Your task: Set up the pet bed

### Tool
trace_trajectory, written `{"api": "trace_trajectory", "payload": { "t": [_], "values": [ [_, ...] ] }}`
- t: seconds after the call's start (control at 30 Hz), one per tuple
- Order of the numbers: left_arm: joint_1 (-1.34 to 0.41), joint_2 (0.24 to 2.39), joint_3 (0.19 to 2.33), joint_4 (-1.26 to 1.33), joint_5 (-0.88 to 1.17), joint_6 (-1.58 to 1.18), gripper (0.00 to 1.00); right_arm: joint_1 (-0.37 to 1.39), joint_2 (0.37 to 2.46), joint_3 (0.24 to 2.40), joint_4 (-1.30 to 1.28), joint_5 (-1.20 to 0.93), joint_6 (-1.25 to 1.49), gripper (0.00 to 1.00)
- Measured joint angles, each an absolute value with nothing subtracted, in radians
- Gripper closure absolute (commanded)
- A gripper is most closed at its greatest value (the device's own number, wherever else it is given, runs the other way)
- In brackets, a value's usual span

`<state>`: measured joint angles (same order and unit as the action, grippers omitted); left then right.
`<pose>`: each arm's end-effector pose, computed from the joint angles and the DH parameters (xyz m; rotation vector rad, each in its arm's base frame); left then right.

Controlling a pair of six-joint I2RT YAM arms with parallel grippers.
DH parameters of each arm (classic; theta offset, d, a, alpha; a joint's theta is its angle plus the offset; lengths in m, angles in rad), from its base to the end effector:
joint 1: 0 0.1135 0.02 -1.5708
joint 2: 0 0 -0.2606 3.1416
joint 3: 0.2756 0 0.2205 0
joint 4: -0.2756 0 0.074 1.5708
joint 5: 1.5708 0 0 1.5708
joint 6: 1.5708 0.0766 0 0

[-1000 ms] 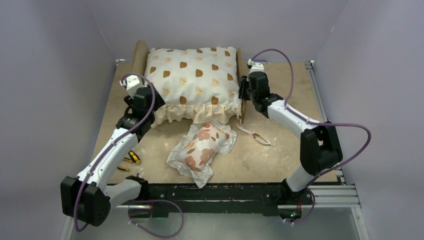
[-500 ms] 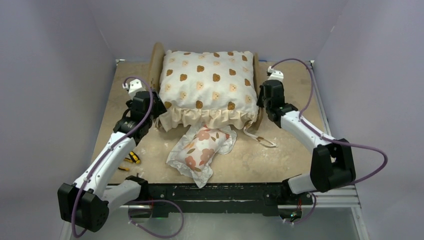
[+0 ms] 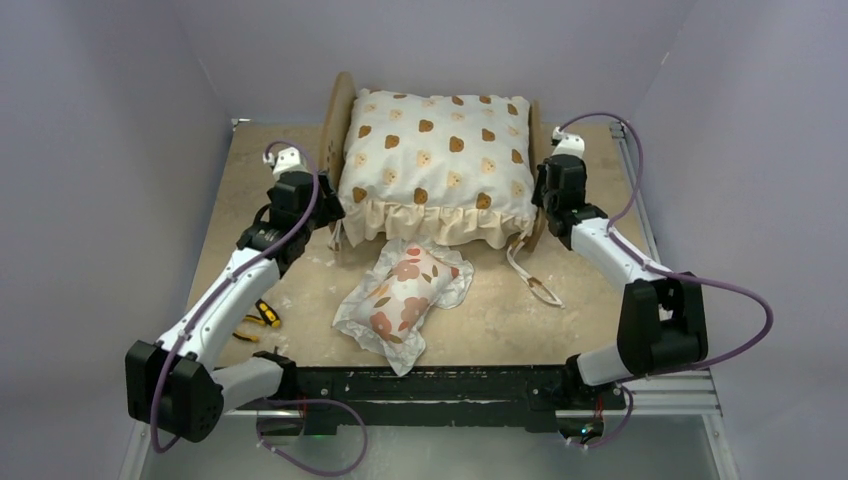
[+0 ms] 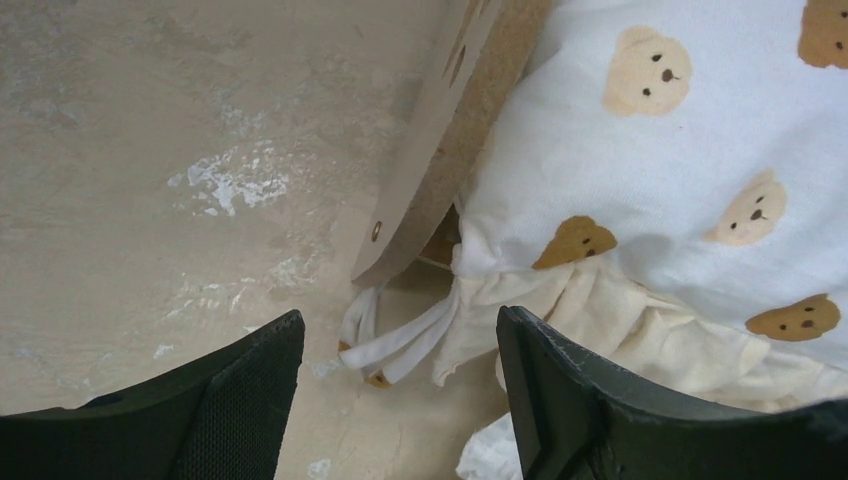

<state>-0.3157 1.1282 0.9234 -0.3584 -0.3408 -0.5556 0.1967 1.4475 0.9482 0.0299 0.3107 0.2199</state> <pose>0.2474 -0.0539 0.2865 -0.4475 2.0539 -0.1604 0.3321 0.0423 0.2567 0.2163 2.0048 -0.0527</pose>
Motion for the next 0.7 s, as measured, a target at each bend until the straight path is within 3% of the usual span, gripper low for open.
{"api": "trace_trajectory", "payload": {
  "t": [0.13,0.3,0.37,0.5,0.7],
  "values": [
    [-0.316,1.195,0.924,-0.273,-0.344,-0.553,0.31,0.167,1.476,0.974,0.046,0.294,0.18,0.8],
    [-0.316,1.269,0.923,-0.161,-0.336,-0.532,0.33,0.149,1.469,0.99,0.036,0.327,0.177,0.47],
    [-0.316,1.287,0.917,-0.111,-0.321,-0.527,0.4,0.137,1.423,0.991,0.034,0.332,0.177,0.38],
    [-0.326,1.312,0.899,-0.027,-0.285,-0.511,0.55,0.15,1.272,0.989,0.049,0.32,0.188,0.3],
    [-0.429,1.317,0.886,-0.004,-0.339,-0.47,0.58,0.356,1.108,0.951,0.158,0.273,0.21,0.27]
  ]
}}
